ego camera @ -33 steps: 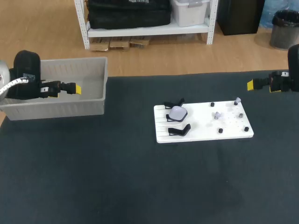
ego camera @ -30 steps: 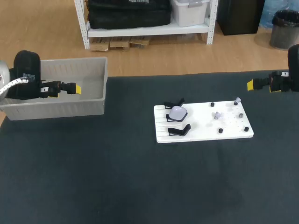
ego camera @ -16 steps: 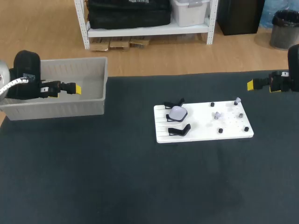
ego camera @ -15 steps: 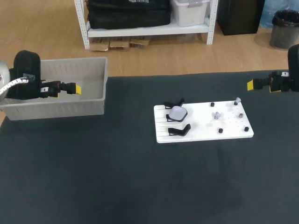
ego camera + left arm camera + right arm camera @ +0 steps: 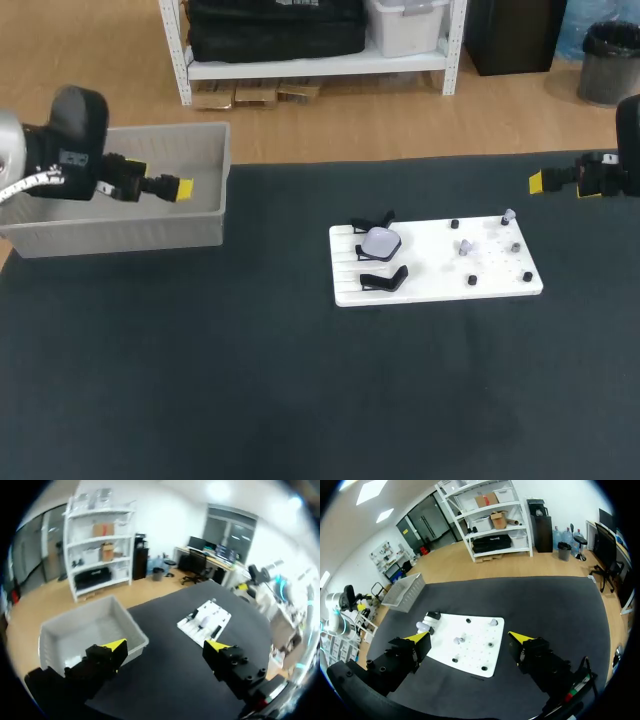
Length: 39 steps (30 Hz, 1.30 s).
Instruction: Pick up each earbud case from the left stands, insert the matching earbuds, close the lid, and place the case in the box.
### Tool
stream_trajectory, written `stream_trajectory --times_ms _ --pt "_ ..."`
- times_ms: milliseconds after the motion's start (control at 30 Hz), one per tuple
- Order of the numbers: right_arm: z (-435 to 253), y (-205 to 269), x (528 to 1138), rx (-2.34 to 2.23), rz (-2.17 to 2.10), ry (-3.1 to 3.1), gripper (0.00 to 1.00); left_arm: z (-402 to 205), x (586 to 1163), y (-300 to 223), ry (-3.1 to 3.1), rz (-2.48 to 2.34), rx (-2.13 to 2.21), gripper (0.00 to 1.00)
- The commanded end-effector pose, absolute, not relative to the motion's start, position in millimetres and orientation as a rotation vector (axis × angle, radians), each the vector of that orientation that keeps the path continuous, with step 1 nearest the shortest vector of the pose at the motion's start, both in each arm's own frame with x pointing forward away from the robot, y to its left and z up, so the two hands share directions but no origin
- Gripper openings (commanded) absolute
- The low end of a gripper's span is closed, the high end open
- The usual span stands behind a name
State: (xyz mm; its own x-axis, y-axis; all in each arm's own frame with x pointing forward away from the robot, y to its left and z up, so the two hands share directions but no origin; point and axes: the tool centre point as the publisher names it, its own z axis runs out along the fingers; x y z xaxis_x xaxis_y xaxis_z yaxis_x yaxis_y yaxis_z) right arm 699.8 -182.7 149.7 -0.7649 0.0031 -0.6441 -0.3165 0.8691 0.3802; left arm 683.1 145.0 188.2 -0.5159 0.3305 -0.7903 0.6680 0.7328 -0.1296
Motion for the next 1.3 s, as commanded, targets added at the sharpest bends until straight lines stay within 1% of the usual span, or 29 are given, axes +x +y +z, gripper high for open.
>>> stream_trajectory --times_ms 33,533,600,733,867,1167,1300 --pt "149 -184 700 -0.229 0.633 2.372 1.00 188 679 147 1.599 -0.731 1.400 1.00" --pt "149 -184 700 -0.229 0.633 2.372 1.00 188 679 147 1.599 -0.731 1.400 1.00" --pt "149 -184 700 -0.229 0.633 2.372 1.00 184 678 141 1.638 -0.696 1.396 1.00" --pt "149 -184 700 -0.229 0.633 2.372 1.00 176 683 119 1.704 -0.647 1.376 1.00" --pt "149 -184 700 -0.229 0.633 2.372 1.00 161 690 85 1.727 -0.622 1.396 1.00" --pt "149 -184 700 -0.229 0.633 2.372 1.00 115 712 7 1.650 -0.709 1.456 1.00" --pt "149 -184 700 -0.229 0.633 2.372 1.00 100 719 -19 1.639 -0.736 1.487 1.00"
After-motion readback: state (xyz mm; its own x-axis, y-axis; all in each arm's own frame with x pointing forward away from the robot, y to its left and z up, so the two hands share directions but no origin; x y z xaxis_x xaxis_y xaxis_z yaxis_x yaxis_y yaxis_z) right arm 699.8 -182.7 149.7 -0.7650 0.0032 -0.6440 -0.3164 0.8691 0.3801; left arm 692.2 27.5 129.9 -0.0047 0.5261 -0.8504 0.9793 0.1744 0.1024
